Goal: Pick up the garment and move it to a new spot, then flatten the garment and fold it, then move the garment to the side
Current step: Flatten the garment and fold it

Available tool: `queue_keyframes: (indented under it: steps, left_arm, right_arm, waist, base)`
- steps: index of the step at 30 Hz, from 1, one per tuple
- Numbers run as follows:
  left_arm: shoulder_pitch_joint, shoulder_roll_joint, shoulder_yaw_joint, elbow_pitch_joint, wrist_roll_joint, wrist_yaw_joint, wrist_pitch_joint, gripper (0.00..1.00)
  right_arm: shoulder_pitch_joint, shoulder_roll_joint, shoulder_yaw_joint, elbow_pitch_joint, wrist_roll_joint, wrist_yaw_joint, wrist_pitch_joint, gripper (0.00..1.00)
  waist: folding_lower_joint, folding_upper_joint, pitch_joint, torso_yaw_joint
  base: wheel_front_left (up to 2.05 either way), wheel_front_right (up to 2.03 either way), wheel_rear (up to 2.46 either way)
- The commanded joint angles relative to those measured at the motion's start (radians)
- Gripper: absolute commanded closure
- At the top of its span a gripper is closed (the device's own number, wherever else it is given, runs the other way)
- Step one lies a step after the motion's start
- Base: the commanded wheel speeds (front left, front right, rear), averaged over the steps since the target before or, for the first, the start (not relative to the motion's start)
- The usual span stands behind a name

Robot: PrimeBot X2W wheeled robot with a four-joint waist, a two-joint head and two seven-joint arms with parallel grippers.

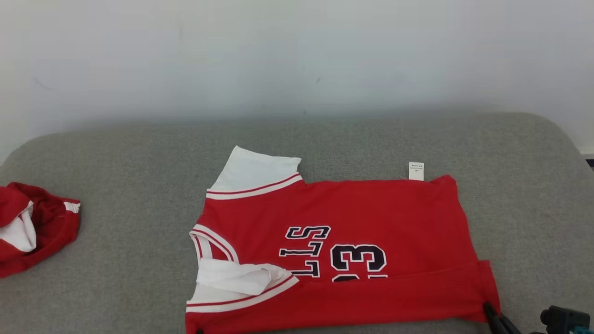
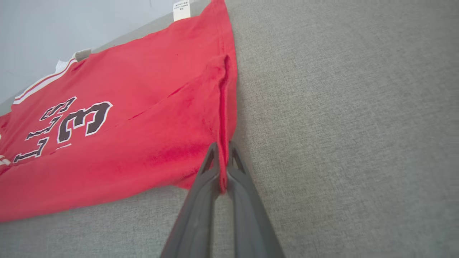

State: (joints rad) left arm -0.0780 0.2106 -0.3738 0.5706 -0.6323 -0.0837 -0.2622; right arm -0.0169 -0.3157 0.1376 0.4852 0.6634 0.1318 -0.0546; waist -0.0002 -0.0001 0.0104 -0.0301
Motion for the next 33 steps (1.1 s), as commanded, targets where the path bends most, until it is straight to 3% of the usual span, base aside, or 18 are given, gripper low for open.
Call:
queue_keyframes:
  steps: [1,6,10,11,12,13,21,27,33]
  left_arm:
    - [0.029,-0.005,0.006,-0.025,-0.02,0.009,0.0,1.0]
    - [0.098,0.003,-0.003,-0.105,-0.017,0.04,0.021,1.0]
    - [0.103,0.013,-0.01,-0.112,-0.02,0.039,0.039,1.0]
    - [0.099,0.015,-0.007,-0.114,-0.015,0.045,0.033,0.92]
    - [0.096,0.013,-0.001,-0.117,-0.015,0.047,0.029,0.53]
    - [0.097,0.011,0.001,-0.117,-0.017,0.047,0.024,0.0]
    - [0.125,-0.003,0.061,-0.19,0.031,0.05,-0.003,0.0]
    - [0.169,-0.045,0.2,-0.357,0.205,0.065,-0.003,0.0]
    - [0.201,-0.097,0.312,-0.44,0.373,0.049,-0.003,0.0]
  right_arm:
    - [0.02,-0.01,-0.013,-0.011,-0.009,-0.003,0.007,1.0]
    - [0.052,0.001,-0.041,-0.034,-0.033,-0.003,0.059,1.0]
    - [0.065,0.017,-0.059,-0.022,-0.064,-0.003,0.077,1.0]
    - [0.062,0.019,-0.064,-0.02,-0.079,-0.003,0.076,0.72]
    - [0.059,0.024,-0.067,-0.02,-0.087,-0.003,0.076,0.12]
    - [0.058,0.03,-0.072,-0.022,-0.092,-0.003,0.076,0.0]
    - [0.052,0.046,-0.093,-0.079,-0.136,-0.003,0.001,0.0]
    - [0.042,0.067,-0.091,-0.127,-0.176,-0.003,-0.112,0.0]
    - [0.045,0.113,-0.095,-0.135,-0.246,-0.003,-0.196,0.0]
  waist:
    - [0.0002,0.0001,-0.008,0.005]
    - [0.0002,0.0001,-0.015,0.028]
    - [0.0002,0.0001,-0.016,0.042]
    - [0.0002,0.0001,-0.016,0.044]
    - [0.0002,0.0001,-0.015,0.044]
    - [0.0002,0.0001,-0.014,0.044]
    - [0.0002,0.0001,-0.006,0.034]
    - [0.0002,0.0001,0.006,0.034]
    - [0.0002,0.0001,0.009,0.04]
  base:
    - [0.0,0.0,0.0]
    - [0.0,0.0,0.0]
    - [0.0,0.0,0.0]
    - [0.0,0.0,0.0]
    - [0.0,0.0,0.0]
    - [0.0,0.0,0.0]
    - [0.0,0.0,0.0]
    - [0.0,0.0,0.0]
    - [0.0,0.0,0.0]
